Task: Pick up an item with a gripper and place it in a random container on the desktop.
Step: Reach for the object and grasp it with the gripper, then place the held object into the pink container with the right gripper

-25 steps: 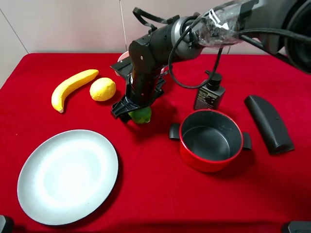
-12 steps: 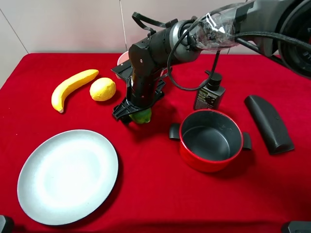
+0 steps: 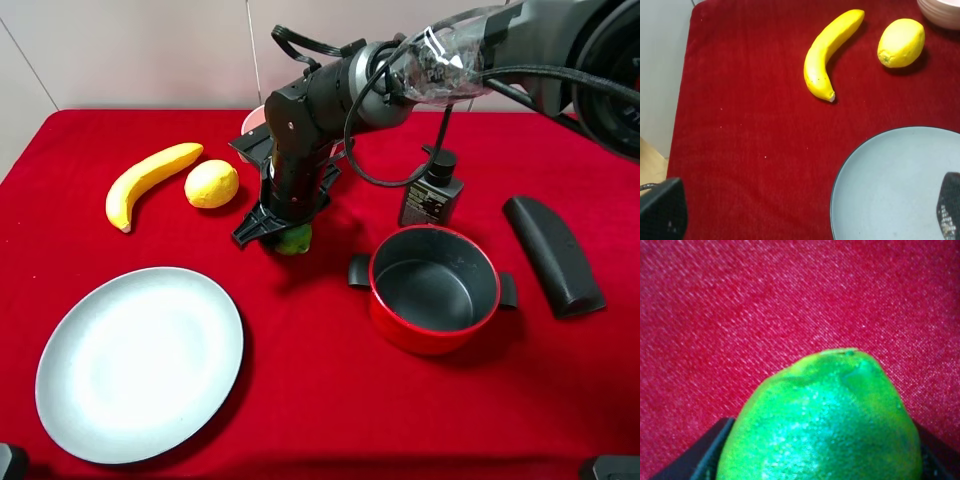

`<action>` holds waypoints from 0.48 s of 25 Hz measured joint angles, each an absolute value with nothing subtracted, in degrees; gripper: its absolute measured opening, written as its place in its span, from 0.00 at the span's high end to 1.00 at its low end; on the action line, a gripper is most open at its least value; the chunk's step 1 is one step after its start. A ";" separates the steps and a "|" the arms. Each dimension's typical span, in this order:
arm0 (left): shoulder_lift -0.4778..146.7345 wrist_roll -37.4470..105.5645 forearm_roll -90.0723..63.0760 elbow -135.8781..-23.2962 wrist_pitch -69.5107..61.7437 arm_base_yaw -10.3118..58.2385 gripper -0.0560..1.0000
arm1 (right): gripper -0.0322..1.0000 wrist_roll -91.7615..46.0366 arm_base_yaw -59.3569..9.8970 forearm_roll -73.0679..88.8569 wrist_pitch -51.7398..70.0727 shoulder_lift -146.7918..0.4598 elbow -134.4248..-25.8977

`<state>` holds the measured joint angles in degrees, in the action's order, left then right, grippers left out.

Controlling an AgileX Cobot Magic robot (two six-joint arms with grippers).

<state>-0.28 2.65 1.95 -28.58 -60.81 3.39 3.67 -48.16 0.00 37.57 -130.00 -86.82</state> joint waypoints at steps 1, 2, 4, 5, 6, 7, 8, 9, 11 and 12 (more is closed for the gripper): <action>-0.28 2.65 1.95 -28.58 -60.81 3.39 0.01 | 0.50 3.67 -48.16 0.00 37.57 -130.00 -86.82; -0.28 2.65 1.95 -28.58 -60.81 3.39 0.01 | 0.50 3.67 -48.16 0.00 37.57 -130.00 -86.82; -0.28 2.65 1.95 -28.58 -60.81 3.39 0.01 | 0.50 3.67 -48.16 0.00 37.57 -130.00 -86.82; -0.28 2.65 1.95 -28.58 -60.81 3.39 0.01 | 0.50 3.67 -48.16 0.00 37.57 -130.00 -86.82; -0.28 2.65 1.95 -28.58 -60.81 3.39 0.01 | 0.50 3.67 -48.16 0.00 37.57 -130.00 -86.82; -0.28 2.65 1.95 -28.58 -60.81 3.39 0.01 | 0.50 3.67 -48.16 0.00 37.57 -130.00 -86.82; -0.28 2.65 1.95 -28.58 -60.81 3.39 0.01 | 0.50 3.67 -48.16 0.00 37.57 -130.00 -86.82; -0.28 2.65 1.95 -28.58 -60.81 3.39 0.01 | 0.50 3.67 -48.16 0.00 37.57 -130.00 -86.82; -0.28 2.65 1.95 -28.58 -60.81 3.39 0.01 | 0.50 3.67 -48.16 0.00 37.57 -130.00 -86.82; -0.28 2.65 1.95 -28.58 -60.81 3.39 0.01 | 0.50 3.67 -48.16 0.00 37.61 -130.00 -86.82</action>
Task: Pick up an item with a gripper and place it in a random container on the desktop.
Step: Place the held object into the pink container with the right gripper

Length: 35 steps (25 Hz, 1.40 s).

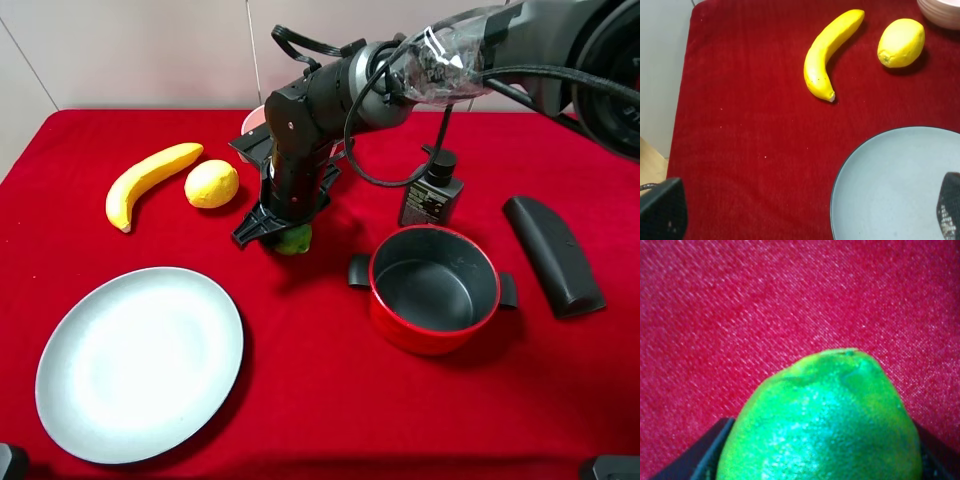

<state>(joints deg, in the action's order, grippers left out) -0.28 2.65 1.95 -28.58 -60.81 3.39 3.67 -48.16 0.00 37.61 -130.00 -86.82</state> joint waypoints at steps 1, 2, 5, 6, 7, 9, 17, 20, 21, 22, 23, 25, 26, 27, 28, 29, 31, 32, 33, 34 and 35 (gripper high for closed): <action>-0.28 2.65 1.95 -28.58 -60.81 3.39 0.01 | 0.50 3.67 -48.16 0.00 37.61 -129.81 -86.82; -0.28 2.65 1.95 -28.58 -60.81 3.39 0.01 | 0.50 3.67 -48.16 0.00 37.74 -129.66 -86.82; -0.28 2.65 1.95 -28.58 -60.81 3.39 0.01 | 0.50 3.67 -48.16 0.00 38.88 -128.21 -86.88; -0.28 2.65 1.95 -28.58 -60.81 3.39 0.01 | 0.50 3.67 -48.16 0.00 39.51 -127.67 -87.13; -0.28 2.65 1.95 -28.58 -60.81 3.39 0.01 | 0.50 3.67 -48.16 -0.31 40.36 -127.13 -87.65; -0.28 2.65 1.95 -28.58 -60.81 3.39 0.01 | 0.50 3.67 -48.16 -0.63 42.15 -126.27 -88.69; -0.28 2.65 1.95 -28.58 -60.81 3.39 0.01 | 0.50 0.71 -47.74 -2.12 51.25 -124.27 -95.60; -0.28 2.65 1.95 -28.58 -60.81 3.39 0.01 | 0.50 -1.08 -46.96 -2.43 54.06 -124.27 -98.44; -0.28 2.65 1.95 -28.58 -60.81 3.39 0.01 | 0.50 -1.61 -46.65 -2.57 54.75 -124.27 -99.44; -0.28 2.65 1.95 -28.58 -60.81 3.39 0.01 | 0.50 -2.20 -46.36 -2.67 55.28 -124.27 -100.12; -0.28 2.65 1.95 -28.58 -60.81 3.39 0.01 | 0.50 -2.81 -45.96 -2.73 55.75 -124.27 -100.73; -0.28 2.65 1.95 -28.58 -60.81 3.39 0.01 | 0.50 -3.85 -45.07 -2.78 56.60 -124.27 -102.42; -0.28 2.65 1.95 -28.58 -60.81 3.39 0.01 | 0.50 -4.27 -44.62 -2.80 56.75 -124.27 -103.01; -0.28 2.65 1.95 -28.58 -60.81 3.39 0.01 | 0.50 -4.92 -44.09 -2.85 56.82 -124.27 -103.59; -0.28 2.65 1.95 -28.58 -60.81 3.39 0.01 | 0.50 -5.60 -43.50 -2.92 56.73 -124.27 -104.35; -0.28 2.65 1.95 -28.58 -60.81 3.39 0.01 | 0.50 -6.03 -43.09 -2.97 56.68 -124.27 -104.85; -0.28 2.65 1.95 -28.58 -60.81 3.39 0.01 | 0.50 -6.68 -42.03 -2.99 56.20 -124.27 -105.97; -0.28 2.65 1.95 -28.58 -60.81 3.39 0.01 | 0.50 -6.73 -41.40 -3.04 56.02 -124.39 -106.66; -0.28 2.65 1.95 -28.58 -60.81 3.39 0.01 | 0.50 -6.85 -40.86 -3.10 55.83 -124.45 -107.41; -0.28 2.65 1.95 -28.58 -60.81 3.39 0.01 | 0.50 -7.00 -40.11 -3.23 55.75 -124.68 -108.18; -0.28 2.65 1.95 -28.58 -60.81 3.39 0.01 | 0.50 -7.21 -39.51 -3.38 55.62 -124.89 -108.97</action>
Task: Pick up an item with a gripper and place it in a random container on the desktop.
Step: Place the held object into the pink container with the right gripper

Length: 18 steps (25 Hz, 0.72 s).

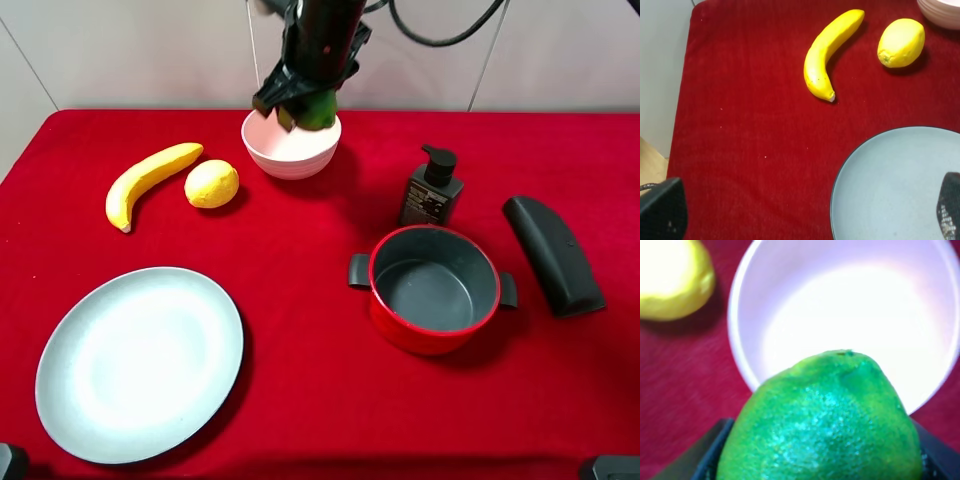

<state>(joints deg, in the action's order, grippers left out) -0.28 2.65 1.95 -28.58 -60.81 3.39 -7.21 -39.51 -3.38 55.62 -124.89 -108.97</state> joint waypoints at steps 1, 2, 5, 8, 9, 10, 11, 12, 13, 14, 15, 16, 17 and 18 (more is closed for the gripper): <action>-0.28 2.65 1.95 -28.58 -60.81 3.39 0.01 | 0.50 -7.68 -39.03 -3.38 55.30 -125.25 -109.63; -0.28 2.65 1.95 -28.58 -60.81 3.39 0.01 | 0.50 -8.18 -38.57 -3.40 54.85 -125.66 -110.47; -0.28 2.65 1.95 -28.58 -60.81 3.39 0.01 | 0.50 -8.65 -37.28 -3.40 53.46 -126.82 -112.48; -0.28 2.65 1.95 -28.58 -60.81 3.39 0.01 | 0.50 -9.03 -36.24 -3.52 51.20 -127.68 -113.00; -0.28 2.65 1.95 -28.58 -60.81 3.39 0.01 | 0.50 -9.08 -36.06 -3.51 50.17 -127.96 -113.07; -0.28 2.65 1.95 -28.58 -60.81 3.39 0.01 | 0.50 -9.16 -35.75 -3.51 49.02 -128.32 -113.07; -0.28 2.65 1.95 -28.58 -60.81 3.39 0.01 | 0.50 -9.20 -35.49 -3.51 48.04 -128.59 -113.07; -0.28 2.65 1.95 -28.58 -60.81 3.39 0.01 | 0.50 -9.20 -35.33 -3.51 46.77 -128.95 -113.07; -0.28 2.65 1.95 -28.58 -60.81 3.39 0.01 | 0.50 -9.23 -35.21 -3.51 45.65 -129.44 -113.07; -0.28 2.65 1.95 -28.58 -60.81 3.39 0.01 | 0.50 -9.23 -35.00 -3.36 44.64 -129.84 -113.07; -0.28 2.65 1.95 -28.58 -60.81 3.39 0.01 | 0.50 -9.23 -34.84 -3.16 43.65 -130.38 -113.07; -0.28 2.65 1.95 -28.58 -60.81 3.39 0.01 | 0.50 -9.23 -34.84 -2.89 42.59 -130.85 -113.07; -0.28 2.65 1.95 -28.58 -60.81 3.39 0.01 | 0.50 -9.23 -34.79 -2.57 41.65 -131.39 -113.07; -0.28 2.65 1.95 -28.58 -60.81 3.39 0.01 | 0.50 -9.23 -34.79 -2.03 40.99 -131.78 -113.07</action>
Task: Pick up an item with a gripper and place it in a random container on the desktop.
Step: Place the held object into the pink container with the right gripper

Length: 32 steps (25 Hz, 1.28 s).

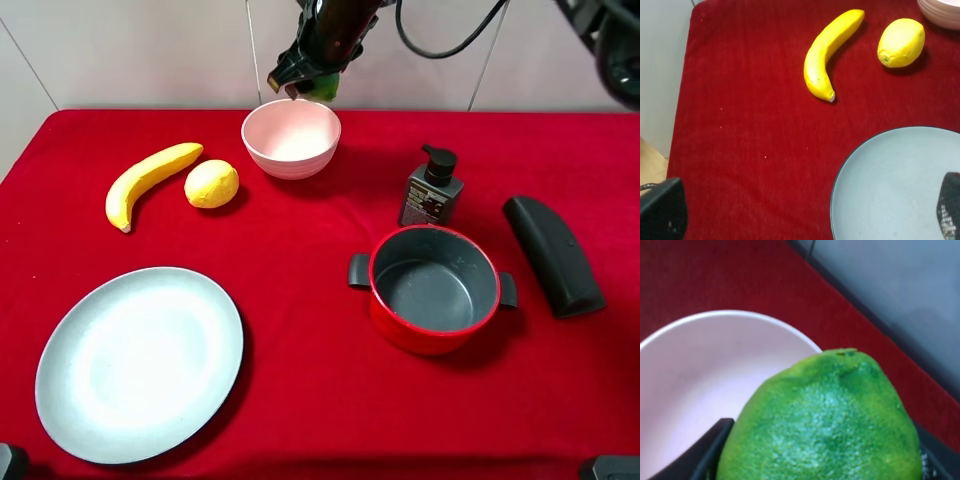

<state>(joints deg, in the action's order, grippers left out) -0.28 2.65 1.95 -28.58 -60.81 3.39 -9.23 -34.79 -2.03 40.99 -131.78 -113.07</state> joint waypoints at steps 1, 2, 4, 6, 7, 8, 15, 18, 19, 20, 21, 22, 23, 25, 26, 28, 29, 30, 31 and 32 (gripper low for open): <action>-0.28 2.65 1.95 -28.58 -60.81 3.39 0.01 | 0.50 -9.23 -34.79 -1.43 40.26 -132.27 -113.07; -0.28 2.65 1.95 -28.58 -60.81 3.39 0.01 | 0.50 -9.23 -34.79 -0.93 39.59 -132.67 -113.07; -0.28 2.65 1.95 -28.58 -60.81 3.39 0.01 | 0.50 -9.23 -34.79 0.00 38.59 -133.45 -113.07; -0.28 2.65 1.95 -28.58 -60.81 3.39 0.01 | 0.50 -9.27 -34.79 1.10 37.54 -134.26 -113.07; -0.28 2.65 1.95 -28.58 -60.81 3.39 0.01 | 0.50 -9.27 -34.79 1.56 37.07 -134.57 -113.07; -0.28 2.65 1.95 -28.58 -60.81 3.39 0.01 | 0.50 -9.27 -34.79 2.21 36.76 -135.06 -113.07; -0.28 2.65 1.95 -28.58 -60.81 3.39 0.01 | 0.50 -9.27 -34.79 4.90 36.12 -137.80 -113.07; -0.28 2.65 1.95 -28.58 -60.81 3.39 0.01 | 0.50 -9.27 -34.79 5.75 35.90 -138.55 -113.07; -0.28 2.65 1.95 -28.58 -60.81 3.39 0.01 | 0.50 -9.27 -34.79 5.82 35.90 -138.84 -113.07; -0.28 2.65 1.95 -28.58 -60.81 3.39 0.01 | 0.50 -9.27 -34.79 5.82 35.83 -139.02 -113.07; -0.28 2.65 1.95 -28.58 -60.81 3.39 0.01 | 0.50 -9.27 -34.79 5.91 35.71 -139.18 -113.07; -0.28 2.65 1.95 -28.58 -60.81 3.39 0.01 | 0.50 -9.27 -34.79 6.04 35.71 -139.34 -113.07; -0.28 2.65 1.95 -28.58 -60.81 3.39 0.01 | 0.50 -9.27 -34.79 6.12 35.71 -139.60 -113.07; -0.28 2.65 1.95 -28.58 -60.81 3.39 0.01 | 0.50 -9.27 -34.79 6.88 35.71 -139.89 -113.07; -0.28 2.65 1.95 -28.58 -60.81 3.39 0.01 | 0.50 -9.27 -34.79 7.51 35.71 -140.02 -113.07; -0.28 2.65 1.95 -28.58 -60.81 3.39 0.01 | 0.50 -9.27 -34.79 8.49 35.64 -140.33 -113.07; -0.28 2.65 1.95 -28.58 -60.81 3.39 0.01 | 0.50 -9.27 -34.79 8.68 35.59 -140.48 -113.07; -0.28 2.65 1.95 -28.58 -60.81 3.39 0.01 | 0.50 -9.27 -34.79 8.74 35.59 -140.61 -113.07; -0.28 2.65 1.95 -28.58 -60.81 3.39 0.01 | 0.50 -9.27 -34.79 8.74 35.59 -140.60 -113.07; -0.28 2.65 1.95 -28.58 -60.81 3.39 0.01 | 0.50 -9.27 -34.79 8.74 35.59 -140.60 -113.07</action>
<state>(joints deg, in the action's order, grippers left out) -0.28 2.65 1.95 -28.58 -60.81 3.39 -9.27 -34.79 8.74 35.59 -140.60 -113.07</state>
